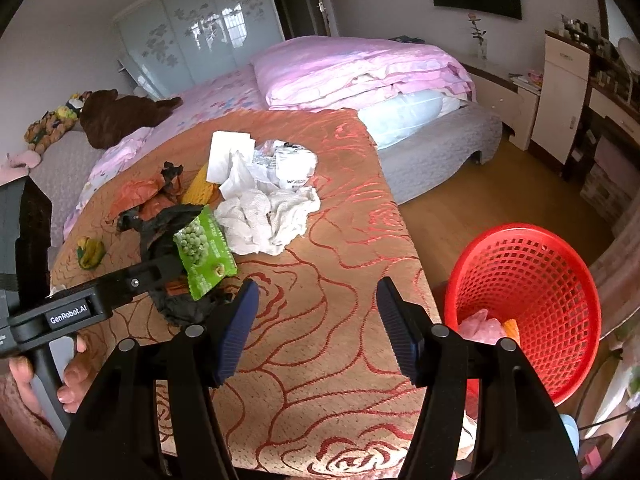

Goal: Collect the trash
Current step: 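Move the left gripper back to the pile and grasp the black plastic bag, then grasp the white mesh cloth with the right gripper while the left holds the black bag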

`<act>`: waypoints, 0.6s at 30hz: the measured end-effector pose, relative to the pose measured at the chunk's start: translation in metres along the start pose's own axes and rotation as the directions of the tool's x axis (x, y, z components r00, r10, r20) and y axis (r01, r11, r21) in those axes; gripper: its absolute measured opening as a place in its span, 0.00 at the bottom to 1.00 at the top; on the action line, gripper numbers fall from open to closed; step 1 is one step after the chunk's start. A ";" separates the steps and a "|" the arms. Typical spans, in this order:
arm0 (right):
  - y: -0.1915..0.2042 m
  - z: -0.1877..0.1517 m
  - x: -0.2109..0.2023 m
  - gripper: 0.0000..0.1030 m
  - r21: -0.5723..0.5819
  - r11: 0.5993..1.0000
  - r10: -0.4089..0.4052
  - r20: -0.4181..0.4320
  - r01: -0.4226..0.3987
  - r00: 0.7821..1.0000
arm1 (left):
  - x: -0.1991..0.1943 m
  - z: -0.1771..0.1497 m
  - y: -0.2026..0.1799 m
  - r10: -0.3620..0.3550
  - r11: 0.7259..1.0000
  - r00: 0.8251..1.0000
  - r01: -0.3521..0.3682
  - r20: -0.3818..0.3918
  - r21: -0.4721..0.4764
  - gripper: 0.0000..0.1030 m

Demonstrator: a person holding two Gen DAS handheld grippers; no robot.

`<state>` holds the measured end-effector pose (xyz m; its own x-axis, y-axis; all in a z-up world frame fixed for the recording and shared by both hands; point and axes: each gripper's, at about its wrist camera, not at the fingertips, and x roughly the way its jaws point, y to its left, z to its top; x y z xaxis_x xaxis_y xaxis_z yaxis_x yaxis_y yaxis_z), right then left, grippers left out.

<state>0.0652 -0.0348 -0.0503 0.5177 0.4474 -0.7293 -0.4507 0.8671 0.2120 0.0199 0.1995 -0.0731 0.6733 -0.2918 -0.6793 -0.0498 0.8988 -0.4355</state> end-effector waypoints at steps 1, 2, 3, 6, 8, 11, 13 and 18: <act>0.001 0.001 0.001 0.58 -0.003 1.000 0.000 0.000 0.000 1.000 | -0.001 0.000 0.001 0.000 1.000 1.000 0.000 0.005 -0.001 0.43; 0.001 0.001 0.002 0.58 -0.006 1.000 0.000 0.000 0.000 1.000 | -0.003 0.000 0.002 0.001 1.000 1.000 -0.001 0.009 -0.001 0.42; 0.002 0.003 0.004 0.58 -0.009 1.000 -0.001 0.000 0.001 1.000 | -0.005 0.000 0.003 0.004 1.000 1.000 -0.004 0.014 -0.002 0.42; 0.003 0.007 0.008 0.58 -0.018 1.000 -0.004 0.006 0.005 1.000 | -0.015 0.002 0.004 0.015 1.000 0.999 -0.015 0.040 -0.005 0.41; 0.002 0.010 0.011 0.58 -0.020 1.000 -0.005 0.005 0.005 1.000 | -0.027 0.004 0.006 0.027 1.000 0.998 -0.026 0.065 -0.008 0.35; 0.003 0.017 0.018 0.58 -0.025 1.000 0.002 0.001 -0.002 1.000 | -0.049 0.008 0.006 0.056 0.998 0.991 -0.056 0.124 -0.006 0.35; 0.006 0.021 0.023 0.59 -0.036 0.999 0.009 0.000 -0.009 1.000 | -0.062 0.011 0.007 0.067 0.998 0.985 -0.066 0.160 -0.008 0.35; 0.017 0.031 0.039 0.67 -0.043 0.998 0.037 -0.002 -0.037 0.999 | -0.082 0.016 0.010 0.090 0.996 0.974 -0.089 0.210 -0.018 0.35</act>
<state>0.0999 0.0041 -0.0548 0.4990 0.4788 -0.7223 -0.5003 0.8397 0.2110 -0.0241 0.2372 -0.0126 0.8059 -0.1343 -0.5767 -0.1223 0.9152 -0.3841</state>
